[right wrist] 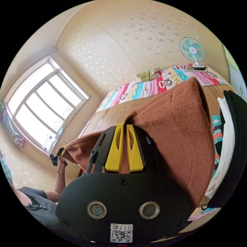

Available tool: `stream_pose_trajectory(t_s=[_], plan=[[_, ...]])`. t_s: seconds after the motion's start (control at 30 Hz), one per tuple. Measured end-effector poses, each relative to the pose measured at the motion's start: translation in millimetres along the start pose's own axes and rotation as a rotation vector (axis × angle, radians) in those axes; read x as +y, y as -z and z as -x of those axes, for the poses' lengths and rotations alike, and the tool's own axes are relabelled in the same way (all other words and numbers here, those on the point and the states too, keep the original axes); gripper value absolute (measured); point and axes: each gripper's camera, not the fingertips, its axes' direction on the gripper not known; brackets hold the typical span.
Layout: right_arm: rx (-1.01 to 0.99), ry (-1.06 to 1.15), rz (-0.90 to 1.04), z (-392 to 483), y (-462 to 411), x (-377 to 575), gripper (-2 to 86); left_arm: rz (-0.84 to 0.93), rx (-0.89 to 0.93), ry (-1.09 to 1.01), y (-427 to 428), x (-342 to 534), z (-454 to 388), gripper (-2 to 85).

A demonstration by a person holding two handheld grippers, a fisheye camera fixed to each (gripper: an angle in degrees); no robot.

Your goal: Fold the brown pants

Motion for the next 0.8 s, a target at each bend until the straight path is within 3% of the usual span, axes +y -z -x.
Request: stream_pose_trajectory(t_s=[0.07,0.17,0.27,0.4,0.47,0.5,0.6,0.7,0.8], plan=[[0.130,-0.053,0.155,-7,-85,-67,6.3,0.056,-0.033,0.064,-52,-21,15,8.0],[0.251,-0.123,0.273,-8,-163,-88,11.7,0.120,-0.063,0.149,-103,-13,17,14.4],[0.243,-0.022,0.363,-3,-226,-70,5.5,0.152,-0.113,0.004,-134,24,-19,13.0],[0.418,-0.010,0.660,-37,-306,-12,2.1,0.475,-0.146,-0.247,-206,86,-53,7.6],[0.383,0.053,0.443,-34,-284,32,1.2,0.630,-0.243,-0.328,-230,116,-55,5.0],[0.375,0.046,0.433,-34,-279,42,1.1,0.676,-0.302,-0.387,-235,133,-54,4.0],[0.388,0.050,0.430,-18,-245,98,0.8,0.612,-0.327,-0.471,-207,153,-52,0.5],[0.376,0.078,0.410,-2,-206,163,1.0,0.618,-0.310,-0.365,-182,156,-39,0.0],[0.258,-0.036,0.436,-10,-166,193,1.7,0.565,-0.242,-0.256,-155,156,-32,1.3]])
